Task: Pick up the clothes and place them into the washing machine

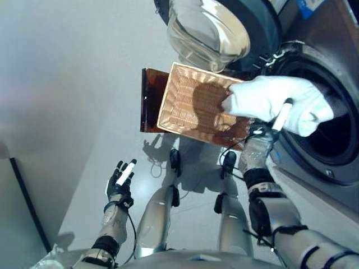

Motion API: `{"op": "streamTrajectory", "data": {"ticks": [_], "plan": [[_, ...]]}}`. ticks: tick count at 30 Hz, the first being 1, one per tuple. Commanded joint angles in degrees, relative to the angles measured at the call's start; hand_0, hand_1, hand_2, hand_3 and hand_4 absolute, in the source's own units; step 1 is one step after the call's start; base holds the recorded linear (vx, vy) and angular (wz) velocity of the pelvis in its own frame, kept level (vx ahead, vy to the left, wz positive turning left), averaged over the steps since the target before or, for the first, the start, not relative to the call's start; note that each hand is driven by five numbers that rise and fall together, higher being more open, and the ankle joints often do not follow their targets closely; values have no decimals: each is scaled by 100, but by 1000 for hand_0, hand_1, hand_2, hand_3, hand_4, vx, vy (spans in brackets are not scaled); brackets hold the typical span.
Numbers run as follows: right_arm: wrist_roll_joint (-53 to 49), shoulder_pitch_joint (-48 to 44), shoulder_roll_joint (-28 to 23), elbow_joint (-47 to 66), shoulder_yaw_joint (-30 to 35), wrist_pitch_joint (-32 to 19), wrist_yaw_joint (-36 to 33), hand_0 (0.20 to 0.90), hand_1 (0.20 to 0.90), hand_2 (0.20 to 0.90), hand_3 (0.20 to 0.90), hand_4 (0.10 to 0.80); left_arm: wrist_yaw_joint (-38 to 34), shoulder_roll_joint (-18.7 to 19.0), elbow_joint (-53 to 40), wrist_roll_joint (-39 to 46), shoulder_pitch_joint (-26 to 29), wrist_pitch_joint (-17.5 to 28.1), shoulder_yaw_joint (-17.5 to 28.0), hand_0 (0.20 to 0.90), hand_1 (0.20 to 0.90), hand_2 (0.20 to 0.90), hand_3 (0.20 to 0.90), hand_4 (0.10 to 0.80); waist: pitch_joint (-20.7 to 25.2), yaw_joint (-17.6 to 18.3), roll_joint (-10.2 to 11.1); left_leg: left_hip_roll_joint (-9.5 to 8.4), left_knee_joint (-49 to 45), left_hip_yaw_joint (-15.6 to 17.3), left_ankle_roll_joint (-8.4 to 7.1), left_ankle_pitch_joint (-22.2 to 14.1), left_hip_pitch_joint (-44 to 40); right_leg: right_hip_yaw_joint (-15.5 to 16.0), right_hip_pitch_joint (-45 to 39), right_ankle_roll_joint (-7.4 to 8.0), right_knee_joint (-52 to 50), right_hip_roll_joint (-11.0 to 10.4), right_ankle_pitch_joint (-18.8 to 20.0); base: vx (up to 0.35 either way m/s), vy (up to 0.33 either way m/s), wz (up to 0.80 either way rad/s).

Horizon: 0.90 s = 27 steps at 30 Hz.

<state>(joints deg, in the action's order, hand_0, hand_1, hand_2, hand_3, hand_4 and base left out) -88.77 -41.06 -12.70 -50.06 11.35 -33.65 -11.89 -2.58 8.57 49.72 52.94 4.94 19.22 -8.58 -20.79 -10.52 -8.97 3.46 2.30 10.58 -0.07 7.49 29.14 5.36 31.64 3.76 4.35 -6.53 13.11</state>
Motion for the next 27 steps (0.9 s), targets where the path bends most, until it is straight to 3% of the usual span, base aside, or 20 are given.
{"op": "streamTrajectory", "data": {"ticks": [1,10,20,27], "plan": [[113,-474,-666,193,131,-516,44,200,200,200,200,300,-28,250,-135,179,-75,303,-218,900,900,900,900,800,187,-148,-374,-212,270,-186,-317,-56,-76,48,-164,286,-411,171,-364,0,0,0],[-194,-805,-1266,-467,548,-601,-29,200,200,200,200,300,9,290,-178,298,-105,298,-259,900,900,900,900,800,187,-168,-503,-205,270,-145,-296,-43,-15,0,-29,285,-498,197,-361,7,3,-1],[-326,-910,-2266,-1696,946,-333,-214,200,200,200,200,300,81,396,-150,361,-200,282,-187,900,900,900,900,800,306,-166,-594,-186,270,-110,-295,-121,-22,-26,3,314,-515,198,-446,17,11,-2],[-334,-1003,-2662,-2035,1080,-291,-362,200,200,200,200,300,122,419,-204,394,-241,251,-222,900,900,900,900,800,315,-171,-650,-178,270,-87,-280,-74,13,-35,50,310,-523,213,-415,-6,7,-8]]}}
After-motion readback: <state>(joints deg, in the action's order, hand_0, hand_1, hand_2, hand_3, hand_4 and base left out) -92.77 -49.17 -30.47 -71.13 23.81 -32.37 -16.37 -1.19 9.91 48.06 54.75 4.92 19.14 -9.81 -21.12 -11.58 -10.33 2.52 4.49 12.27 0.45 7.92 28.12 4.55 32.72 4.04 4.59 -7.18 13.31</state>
